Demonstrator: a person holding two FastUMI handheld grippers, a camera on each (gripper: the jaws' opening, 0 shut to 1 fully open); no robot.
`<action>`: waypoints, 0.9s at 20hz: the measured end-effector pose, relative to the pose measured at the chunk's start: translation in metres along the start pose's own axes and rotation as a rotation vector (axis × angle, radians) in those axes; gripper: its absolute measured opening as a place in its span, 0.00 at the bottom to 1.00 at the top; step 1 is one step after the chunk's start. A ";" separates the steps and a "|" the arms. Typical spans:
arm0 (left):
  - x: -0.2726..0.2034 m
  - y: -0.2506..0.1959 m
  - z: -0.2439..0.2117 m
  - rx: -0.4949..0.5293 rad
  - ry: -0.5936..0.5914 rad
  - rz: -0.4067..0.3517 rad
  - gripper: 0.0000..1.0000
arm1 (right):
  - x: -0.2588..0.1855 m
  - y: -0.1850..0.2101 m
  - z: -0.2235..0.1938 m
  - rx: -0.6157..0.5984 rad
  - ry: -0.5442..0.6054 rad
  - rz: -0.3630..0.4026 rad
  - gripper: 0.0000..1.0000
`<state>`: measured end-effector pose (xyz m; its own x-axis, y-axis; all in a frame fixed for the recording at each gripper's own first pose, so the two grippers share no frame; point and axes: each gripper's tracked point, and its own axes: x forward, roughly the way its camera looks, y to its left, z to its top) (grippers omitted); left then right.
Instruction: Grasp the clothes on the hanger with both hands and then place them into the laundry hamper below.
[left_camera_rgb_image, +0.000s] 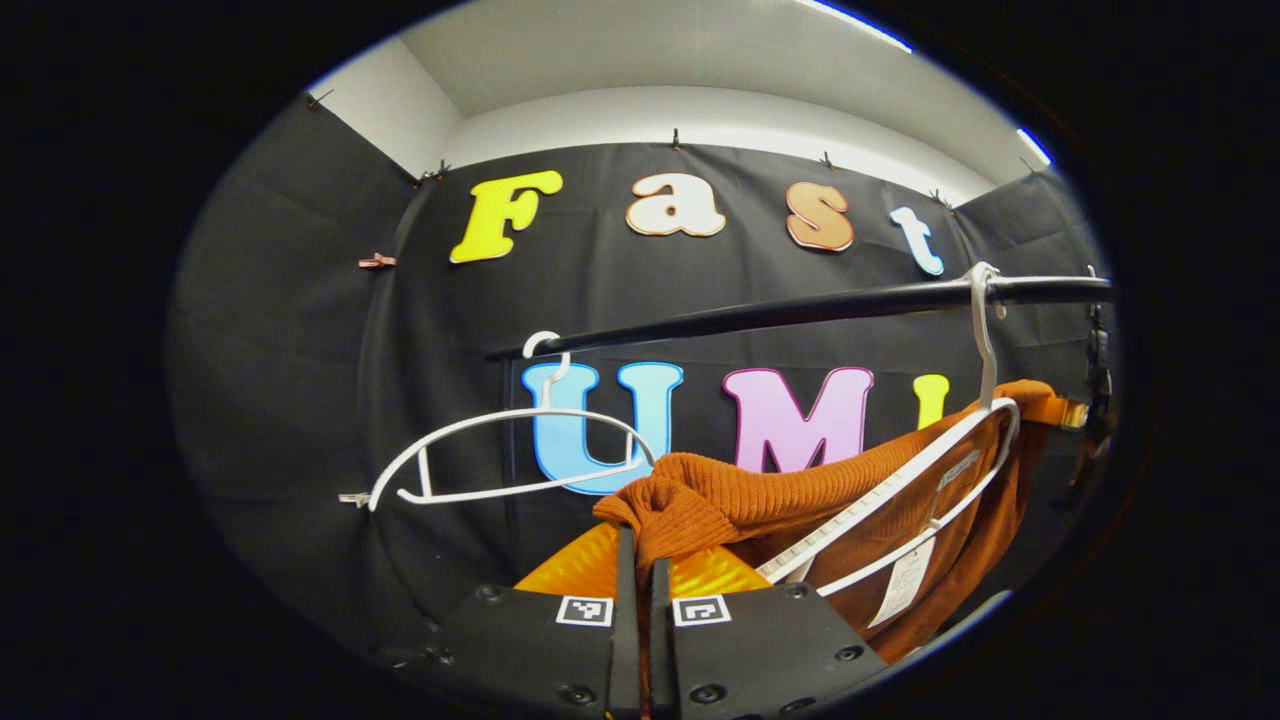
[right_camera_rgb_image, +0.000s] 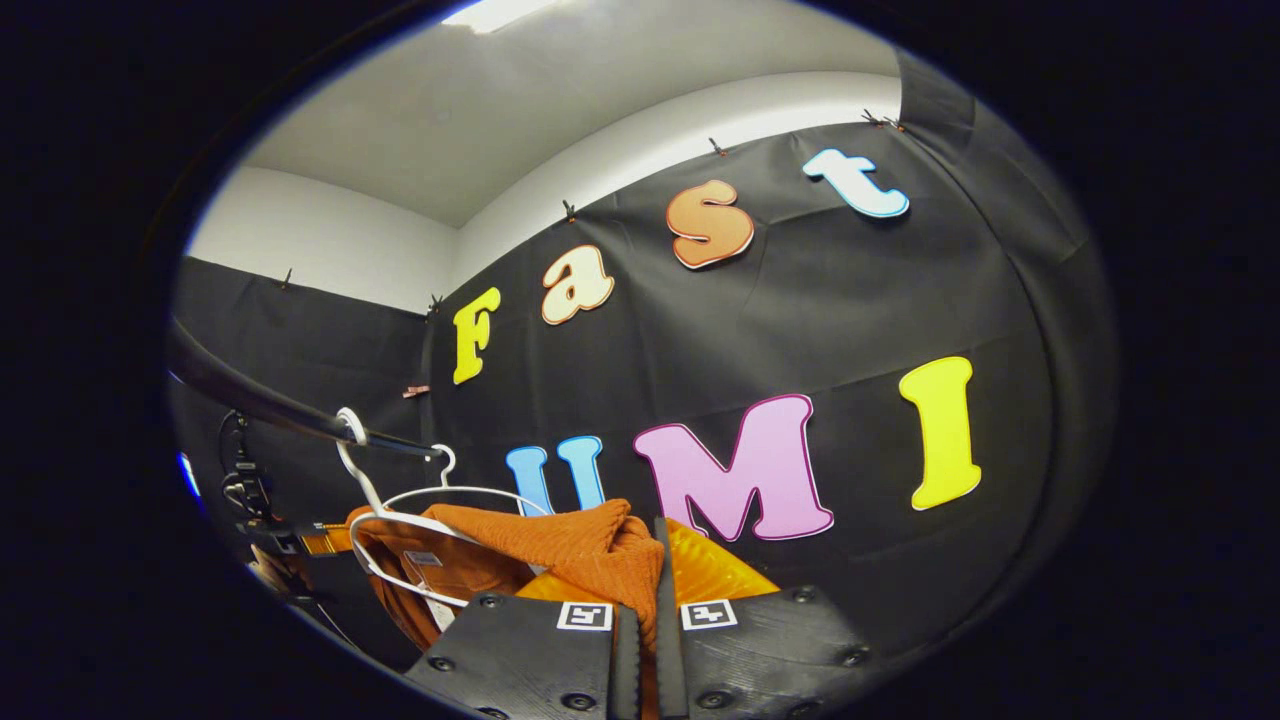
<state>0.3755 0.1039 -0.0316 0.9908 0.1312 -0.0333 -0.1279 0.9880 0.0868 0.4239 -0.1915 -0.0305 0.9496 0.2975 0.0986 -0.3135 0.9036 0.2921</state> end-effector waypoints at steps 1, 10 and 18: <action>0.008 0.000 0.004 -0.021 0.010 -0.049 0.08 | 0.010 -0.004 -0.004 0.007 0.011 0.011 0.10; 0.070 0.008 -0.031 -0.091 0.077 -0.181 0.08 | 0.074 -0.042 -0.073 0.196 0.107 0.079 0.10; 0.052 0.030 -0.091 -0.315 0.211 -0.218 0.08 | 0.071 -0.025 -0.122 0.239 0.140 0.155 0.10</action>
<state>0.4195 0.1479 -0.1211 0.9694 -0.1018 -0.2233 0.0436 0.9669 -0.2516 0.4997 -0.1549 -0.1463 0.8762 0.4810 0.0322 -0.4306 0.7510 0.5006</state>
